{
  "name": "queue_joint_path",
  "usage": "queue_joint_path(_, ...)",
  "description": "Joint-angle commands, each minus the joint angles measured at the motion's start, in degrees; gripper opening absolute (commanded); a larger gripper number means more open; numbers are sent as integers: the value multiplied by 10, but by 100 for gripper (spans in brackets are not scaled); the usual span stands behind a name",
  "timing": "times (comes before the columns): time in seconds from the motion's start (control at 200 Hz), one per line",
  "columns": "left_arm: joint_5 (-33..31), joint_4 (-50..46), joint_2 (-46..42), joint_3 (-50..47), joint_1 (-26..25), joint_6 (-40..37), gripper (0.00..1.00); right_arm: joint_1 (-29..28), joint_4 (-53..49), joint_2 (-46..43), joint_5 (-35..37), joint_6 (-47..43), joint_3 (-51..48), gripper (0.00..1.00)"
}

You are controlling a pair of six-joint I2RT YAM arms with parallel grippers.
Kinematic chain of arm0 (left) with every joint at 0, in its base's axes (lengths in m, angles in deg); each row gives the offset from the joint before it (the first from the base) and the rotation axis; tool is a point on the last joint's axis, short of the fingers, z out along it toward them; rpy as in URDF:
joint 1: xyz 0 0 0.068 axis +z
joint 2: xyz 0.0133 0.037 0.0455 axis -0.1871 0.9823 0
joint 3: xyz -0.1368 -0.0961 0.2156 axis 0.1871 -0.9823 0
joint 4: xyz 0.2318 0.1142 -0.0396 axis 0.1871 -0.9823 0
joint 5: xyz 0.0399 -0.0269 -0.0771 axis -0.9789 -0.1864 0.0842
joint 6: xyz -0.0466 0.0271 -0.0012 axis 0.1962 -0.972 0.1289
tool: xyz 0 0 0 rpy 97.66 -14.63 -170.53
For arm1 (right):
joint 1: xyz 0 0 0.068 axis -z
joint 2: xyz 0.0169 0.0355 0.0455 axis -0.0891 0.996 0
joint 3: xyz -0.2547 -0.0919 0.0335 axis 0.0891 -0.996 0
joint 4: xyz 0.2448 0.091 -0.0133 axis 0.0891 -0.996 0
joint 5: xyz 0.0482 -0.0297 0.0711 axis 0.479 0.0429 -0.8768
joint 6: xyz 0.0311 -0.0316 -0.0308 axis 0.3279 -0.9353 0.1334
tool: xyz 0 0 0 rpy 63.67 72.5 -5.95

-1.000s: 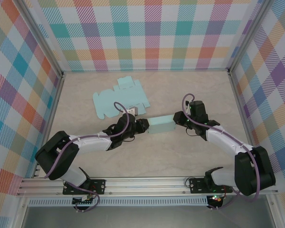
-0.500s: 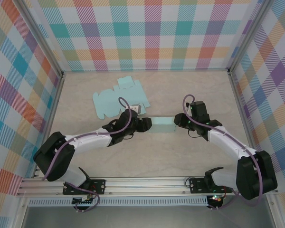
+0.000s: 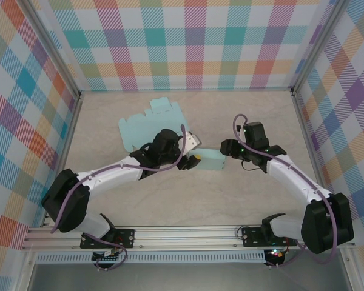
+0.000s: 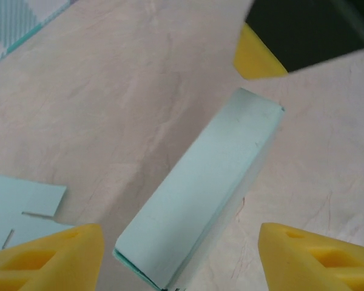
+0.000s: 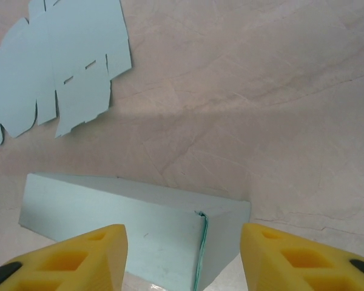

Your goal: Fold the paper box

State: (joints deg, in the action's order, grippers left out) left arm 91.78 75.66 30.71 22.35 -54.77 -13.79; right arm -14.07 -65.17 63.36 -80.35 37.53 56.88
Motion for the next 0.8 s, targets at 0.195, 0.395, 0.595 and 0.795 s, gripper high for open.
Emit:
queue_joint_path(0.195,88,-171,123,162,16,-218,82,3,-100,-92,55,-23,31,100)
queue_joint_path(0.395,110,-253,172,224,16,-249,83,3,-137,-149,82,-16,30,100)
queue_joint_path(0.595,82,-279,207,251,16,-258,78,3,-150,-190,102,0,25,100)
queue_joint_path(0.795,41,-267,224,260,12,-259,69,3,-162,-237,119,10,27,100)
